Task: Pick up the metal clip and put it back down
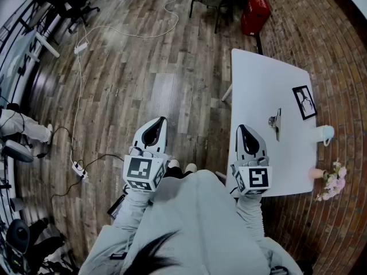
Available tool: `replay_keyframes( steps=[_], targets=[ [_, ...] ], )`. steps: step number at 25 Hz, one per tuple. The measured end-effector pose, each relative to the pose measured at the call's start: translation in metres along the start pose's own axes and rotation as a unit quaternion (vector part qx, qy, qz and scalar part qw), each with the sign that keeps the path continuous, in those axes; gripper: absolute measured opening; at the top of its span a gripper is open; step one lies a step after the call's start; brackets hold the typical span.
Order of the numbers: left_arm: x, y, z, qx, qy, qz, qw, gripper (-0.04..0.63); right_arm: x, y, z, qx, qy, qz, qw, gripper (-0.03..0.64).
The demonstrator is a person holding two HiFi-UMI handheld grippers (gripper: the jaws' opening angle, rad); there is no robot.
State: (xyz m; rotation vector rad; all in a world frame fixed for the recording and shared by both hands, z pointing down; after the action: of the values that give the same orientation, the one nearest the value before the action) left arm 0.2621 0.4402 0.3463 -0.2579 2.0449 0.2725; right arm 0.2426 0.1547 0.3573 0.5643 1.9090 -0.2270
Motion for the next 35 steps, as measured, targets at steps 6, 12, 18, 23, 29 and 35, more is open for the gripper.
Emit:
replay_keyframes(
  steps=[6,12,18,23,29,35],
  targets=[
    [-0.012,0.000,0.011,0.010,0.000,0.009,0.9999,0.026,-0.002,0.009,0.007,0.011,-0.003,-0.009,1.000,0.024],
    [-0.019,-0.004,0.007,0.010,0.007,0.010,0.9999,0.026,-0.007,0.013,0.007,0.026,-0.006,-0.022,0.999,0.025],
    [-0.015,0.004,-0.011,-0.002,0.015,0.007,0.9999,0.026,-0.005,0.014,-0.010,0.023,-0.002,-0.030,0.999,0.025],
    [0.000,0.025,-0.042,-0.019,0.021,0.002,0.9996,0.026,0.005,0.010,-0.039,0.015,0.006,-0.036,0.999,0.025],
    [0.037,0.062,-0.094,-0.043,0.022,-0.009,0.9988,0.026,0.034,-0.005,-0.092,-0.006,0.009,-0.038,0.999,0.025],
    [0.075,0.101,-0.145,-0.052,0.015,-0.020,0.9984,0.026,0.057,-0.029,-0.144,-0.037,0.010,-0.043,0.998,0.025]
  ],
)
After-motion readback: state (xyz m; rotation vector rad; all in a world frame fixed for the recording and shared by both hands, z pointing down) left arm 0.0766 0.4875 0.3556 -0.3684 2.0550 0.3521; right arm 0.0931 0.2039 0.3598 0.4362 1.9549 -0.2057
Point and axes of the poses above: the fingertips, and each gripper's own axes: z backward along the fingers, y to its left, x out of its top, the point moved 8 cm from there along z, backward along the fingers, and after that the axes turned 14 degrees about y, right-handed, at the moved point
